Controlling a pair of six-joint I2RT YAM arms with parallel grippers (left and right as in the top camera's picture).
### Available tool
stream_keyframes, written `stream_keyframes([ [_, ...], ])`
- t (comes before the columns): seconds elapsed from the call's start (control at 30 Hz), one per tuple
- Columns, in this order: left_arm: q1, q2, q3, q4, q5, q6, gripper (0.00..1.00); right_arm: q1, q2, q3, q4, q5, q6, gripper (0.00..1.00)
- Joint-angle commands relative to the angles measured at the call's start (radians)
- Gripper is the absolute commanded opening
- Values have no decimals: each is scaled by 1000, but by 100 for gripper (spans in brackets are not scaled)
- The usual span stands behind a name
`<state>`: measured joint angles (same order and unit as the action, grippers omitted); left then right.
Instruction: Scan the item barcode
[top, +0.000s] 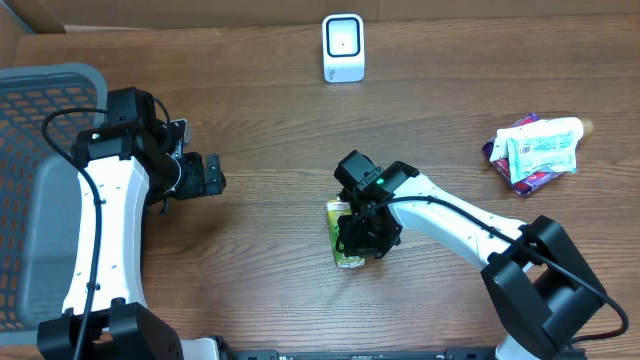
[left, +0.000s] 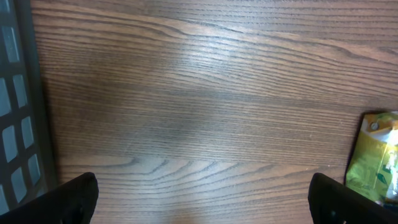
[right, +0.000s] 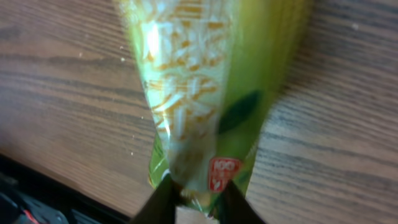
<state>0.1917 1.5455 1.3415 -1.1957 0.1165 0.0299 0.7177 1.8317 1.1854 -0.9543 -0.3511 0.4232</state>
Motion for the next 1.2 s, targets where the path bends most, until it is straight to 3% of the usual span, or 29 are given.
stream_keyframes([
  [0.0,4,6,6,0,6,16,100,-12,-19,-5,3,28,-8,12],
  [0.13,4,6,6,0,6,16,100,-14,-20,53,-74,180,9,9],
  [0.33,4,6,6,0,6,16,99,13,-20,234,-301,618,134,4],
  [0.43,4,6,6,0,6,16,100,25,-20,269,-345,747,177,4],
  [0.73,4,6,6,0,6,16,99,38,116,267,-354,859,176,4],
  [1.17,4,6,6,0,6,16,100,265,191,267,-291,918,126,4],
])
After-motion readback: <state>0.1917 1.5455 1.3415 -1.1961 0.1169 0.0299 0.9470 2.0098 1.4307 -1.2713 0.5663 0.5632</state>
